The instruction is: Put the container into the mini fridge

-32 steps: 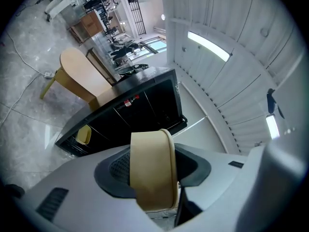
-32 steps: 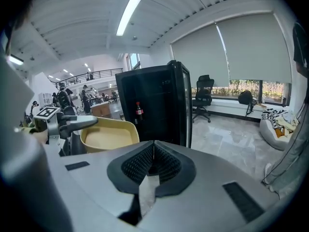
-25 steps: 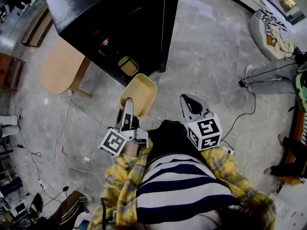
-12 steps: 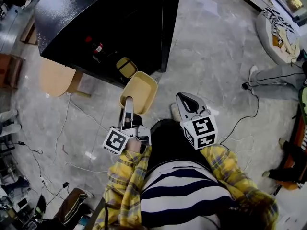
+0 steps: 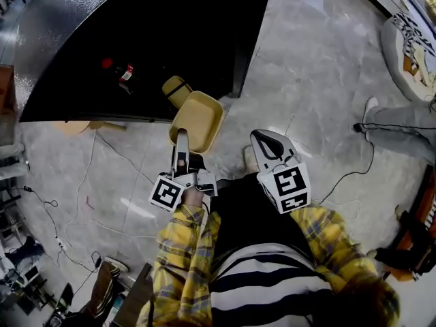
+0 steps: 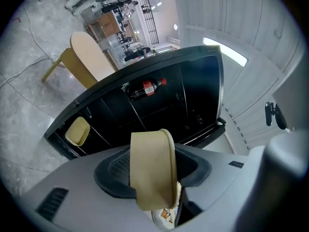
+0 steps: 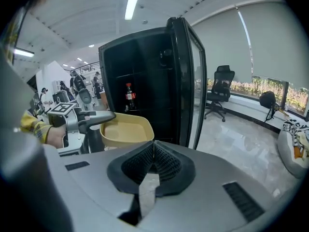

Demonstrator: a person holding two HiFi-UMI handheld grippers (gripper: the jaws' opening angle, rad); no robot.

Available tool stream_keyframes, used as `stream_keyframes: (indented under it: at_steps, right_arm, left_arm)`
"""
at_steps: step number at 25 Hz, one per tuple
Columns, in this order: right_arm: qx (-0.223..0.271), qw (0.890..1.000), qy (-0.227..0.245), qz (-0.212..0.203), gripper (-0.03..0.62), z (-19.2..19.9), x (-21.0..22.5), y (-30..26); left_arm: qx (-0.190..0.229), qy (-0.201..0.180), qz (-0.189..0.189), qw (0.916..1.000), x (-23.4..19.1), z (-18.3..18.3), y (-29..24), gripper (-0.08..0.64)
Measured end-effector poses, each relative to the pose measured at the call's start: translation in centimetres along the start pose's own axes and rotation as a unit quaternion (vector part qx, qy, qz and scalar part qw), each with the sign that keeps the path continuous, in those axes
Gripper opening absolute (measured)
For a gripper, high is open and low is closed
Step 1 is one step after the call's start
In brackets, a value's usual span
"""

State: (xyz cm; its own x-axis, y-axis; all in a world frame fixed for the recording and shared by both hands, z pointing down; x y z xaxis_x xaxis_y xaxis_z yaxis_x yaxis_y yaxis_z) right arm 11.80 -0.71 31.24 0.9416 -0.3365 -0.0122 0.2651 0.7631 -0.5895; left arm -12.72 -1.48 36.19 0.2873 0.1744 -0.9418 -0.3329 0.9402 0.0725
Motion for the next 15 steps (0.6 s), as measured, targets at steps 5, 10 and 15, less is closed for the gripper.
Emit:
stream_keyframes:
  at_steps: [5,10,15]
  right_arm:
    - [-0.006,1.0,0.005,-0.013,0.028,0.0,0.0,-3.6]
    - [-0.018,1.0,0.006,-0.024,0.028,1.0,-0.3,-6.8]
    - [-0.019,0.999,0.008,-0.031,0.028,1.6,-1.2,-9.7]
  left_arm:
    - [0.023,0.002,-0.006,0.9997,-3.2,0.3,-1.8,0.21]
    - [0.055,0.004,-0.006,0.9985,-6.2,0.4,-2.8,0.21]
    - [0.076,0.011,-0.004,0.997,-9.1,0.0,-3.9,0.21]
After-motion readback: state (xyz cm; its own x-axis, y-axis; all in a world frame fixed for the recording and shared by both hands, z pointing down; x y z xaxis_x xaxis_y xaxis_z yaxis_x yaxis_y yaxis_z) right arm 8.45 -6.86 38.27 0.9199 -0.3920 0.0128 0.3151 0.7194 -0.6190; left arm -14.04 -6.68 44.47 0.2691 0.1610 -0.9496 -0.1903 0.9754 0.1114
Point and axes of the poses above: the fingertips, and each gripper's own axes: y backward along the fingers, x to its right, z out of its underside, the point moved 8 cm from there along y, backward along the fingers, and after that the axes turned 13 degrees about z, right-handed, at the moved point
